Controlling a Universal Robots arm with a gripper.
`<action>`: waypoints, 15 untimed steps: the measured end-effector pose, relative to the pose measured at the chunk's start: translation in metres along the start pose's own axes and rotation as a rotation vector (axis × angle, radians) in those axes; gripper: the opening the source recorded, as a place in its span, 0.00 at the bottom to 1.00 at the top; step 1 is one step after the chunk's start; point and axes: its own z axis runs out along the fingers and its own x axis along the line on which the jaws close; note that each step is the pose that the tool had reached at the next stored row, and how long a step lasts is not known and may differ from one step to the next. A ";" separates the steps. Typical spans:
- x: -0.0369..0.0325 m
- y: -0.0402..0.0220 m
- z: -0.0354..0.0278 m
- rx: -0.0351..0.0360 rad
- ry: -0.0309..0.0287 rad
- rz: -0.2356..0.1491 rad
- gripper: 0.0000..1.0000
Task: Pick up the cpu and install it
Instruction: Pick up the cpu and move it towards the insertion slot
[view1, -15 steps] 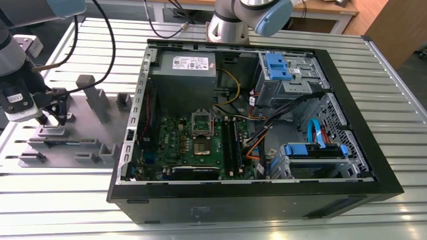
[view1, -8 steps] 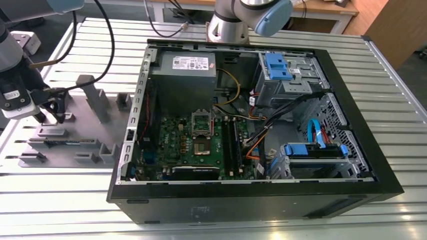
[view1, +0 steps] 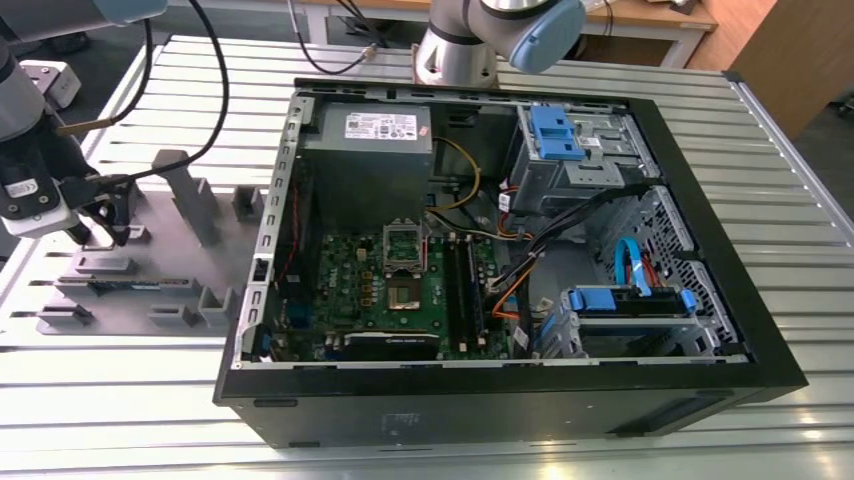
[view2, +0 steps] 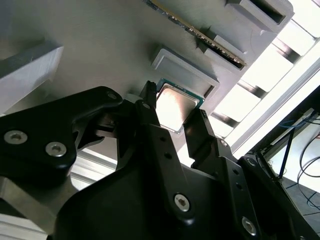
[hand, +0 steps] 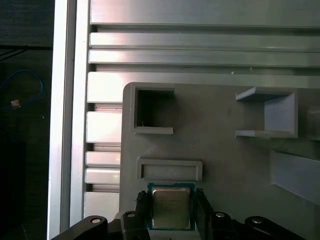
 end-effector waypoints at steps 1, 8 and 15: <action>0.0000 0.0000 0.0000 0.0000 0.0001 0.000 0.47; 0.0000 -0.0002 0.0020 0.0001 0.0001 0.000 0.47; -0.0001 -0.0008 0.0086 0.0000 0.0001 0.000 0.47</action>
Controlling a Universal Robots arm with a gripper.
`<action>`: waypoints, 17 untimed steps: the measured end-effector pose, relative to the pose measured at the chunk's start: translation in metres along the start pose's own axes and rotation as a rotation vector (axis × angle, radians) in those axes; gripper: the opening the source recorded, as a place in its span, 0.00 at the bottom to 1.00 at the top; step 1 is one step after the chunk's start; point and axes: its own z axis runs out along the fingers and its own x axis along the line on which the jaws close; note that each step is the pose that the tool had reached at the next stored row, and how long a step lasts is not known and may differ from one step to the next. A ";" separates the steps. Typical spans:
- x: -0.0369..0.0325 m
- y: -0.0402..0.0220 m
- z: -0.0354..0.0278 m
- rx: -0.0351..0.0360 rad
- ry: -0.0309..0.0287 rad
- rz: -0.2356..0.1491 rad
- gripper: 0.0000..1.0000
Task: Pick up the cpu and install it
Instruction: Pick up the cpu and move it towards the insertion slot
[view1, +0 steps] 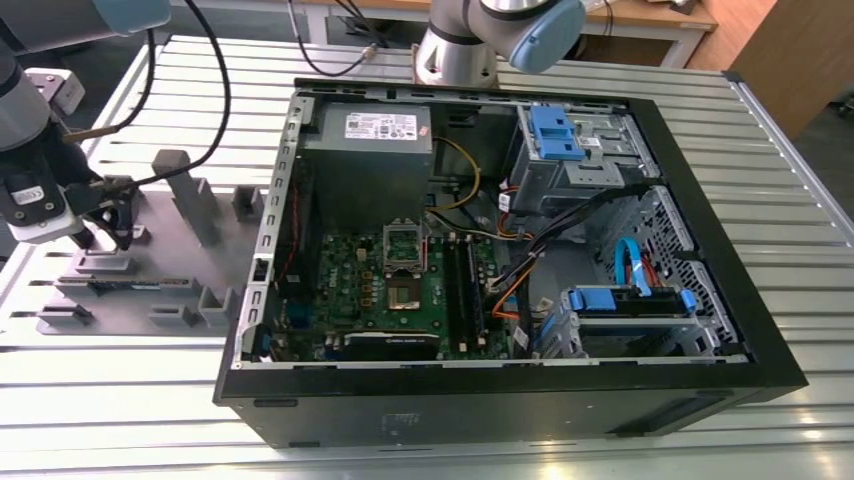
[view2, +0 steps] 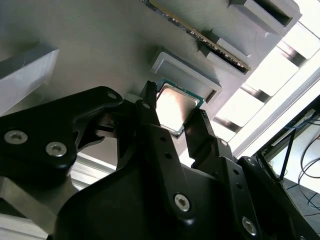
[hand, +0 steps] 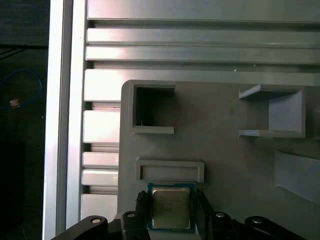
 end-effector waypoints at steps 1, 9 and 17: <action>0.0000 -0.0001 0.0008 0.0000 0.0000 0.000 0.47; -0.0001 -0.0001 0.0024 0.0000 0.0000 0.000 0.47; 0.0001 0.0001 -0.0055 0.0000 0.0000 0.000 0.47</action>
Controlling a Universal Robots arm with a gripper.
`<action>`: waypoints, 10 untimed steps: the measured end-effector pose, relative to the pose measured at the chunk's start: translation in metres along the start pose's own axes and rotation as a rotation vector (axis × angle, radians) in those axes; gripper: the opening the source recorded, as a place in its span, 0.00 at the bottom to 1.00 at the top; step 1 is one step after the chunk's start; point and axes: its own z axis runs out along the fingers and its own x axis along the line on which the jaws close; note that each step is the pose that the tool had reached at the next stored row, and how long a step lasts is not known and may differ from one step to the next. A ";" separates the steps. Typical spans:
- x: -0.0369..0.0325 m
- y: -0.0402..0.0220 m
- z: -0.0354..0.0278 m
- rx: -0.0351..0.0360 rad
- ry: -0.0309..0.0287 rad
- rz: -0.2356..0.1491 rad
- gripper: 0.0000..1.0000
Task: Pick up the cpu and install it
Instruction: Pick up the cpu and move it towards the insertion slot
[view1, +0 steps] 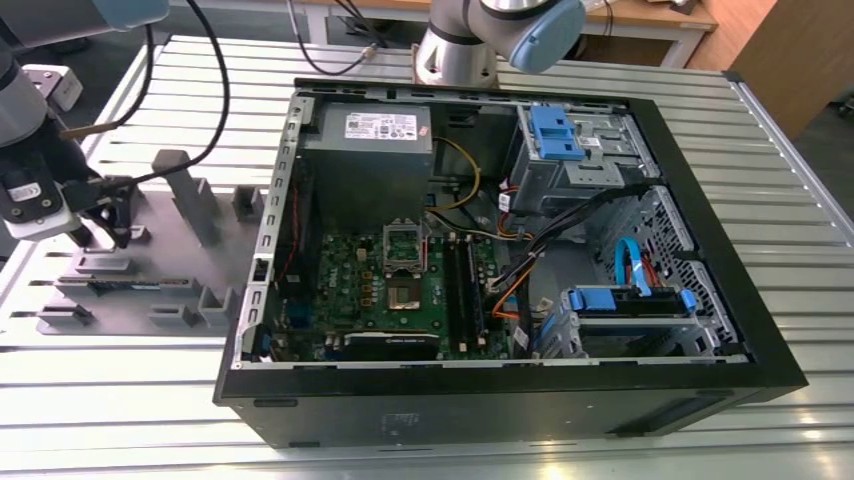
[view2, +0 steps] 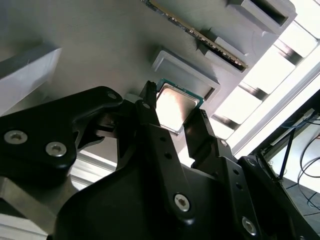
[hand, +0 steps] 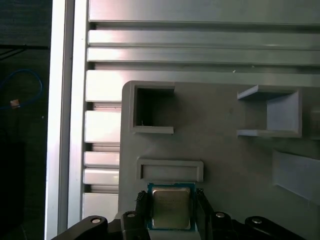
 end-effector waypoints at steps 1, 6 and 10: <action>0.0000 0.0000 -0.0014 0.0000 0.0000 0.000 0.47; 0.0002 0.0003 -0.0094 0.0000 0.0000 0.000 0.47; 0.0001 0.0004 -0.0101 -0.0002 -0.0002 0.000 0.47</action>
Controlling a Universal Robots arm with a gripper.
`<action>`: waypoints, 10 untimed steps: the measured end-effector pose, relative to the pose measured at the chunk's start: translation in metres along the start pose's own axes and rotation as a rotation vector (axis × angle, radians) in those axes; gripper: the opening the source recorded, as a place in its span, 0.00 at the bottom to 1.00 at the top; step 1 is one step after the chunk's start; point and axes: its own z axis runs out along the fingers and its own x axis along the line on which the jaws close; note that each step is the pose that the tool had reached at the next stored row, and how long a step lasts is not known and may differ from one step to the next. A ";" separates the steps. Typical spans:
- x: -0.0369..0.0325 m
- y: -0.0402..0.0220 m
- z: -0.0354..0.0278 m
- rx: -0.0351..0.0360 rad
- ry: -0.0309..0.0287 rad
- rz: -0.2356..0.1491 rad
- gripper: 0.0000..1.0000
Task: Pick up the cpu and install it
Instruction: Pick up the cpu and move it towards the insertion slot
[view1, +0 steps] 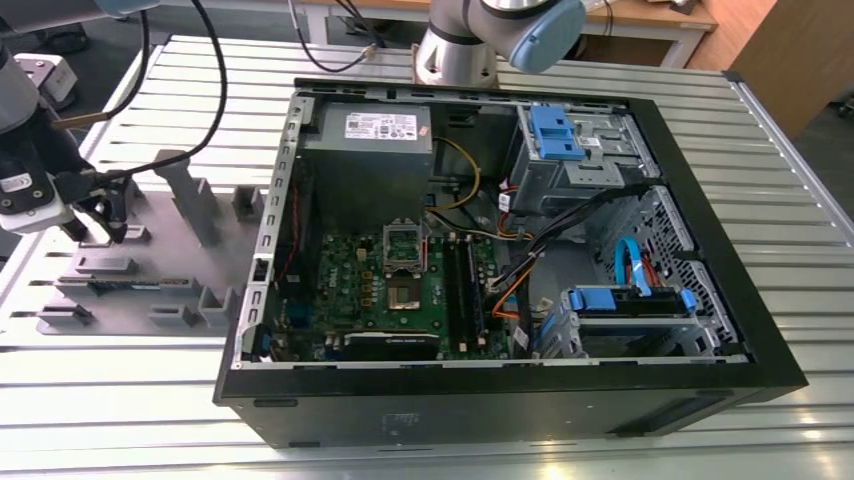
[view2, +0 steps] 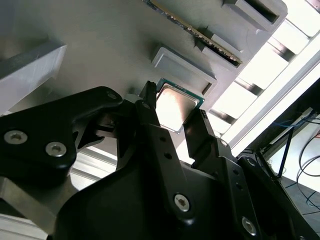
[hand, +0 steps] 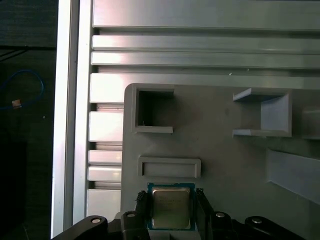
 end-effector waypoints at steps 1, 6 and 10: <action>0.0000 0.0000 -0.0002 0.0001 0.0001 0.000 0.47; 0.0001 0.0000 -0.0009 0.0003 0.0005 0.000 0.47; 0.0000 0.0001 -0.0027 0.0000 0.0001 0.000 0.47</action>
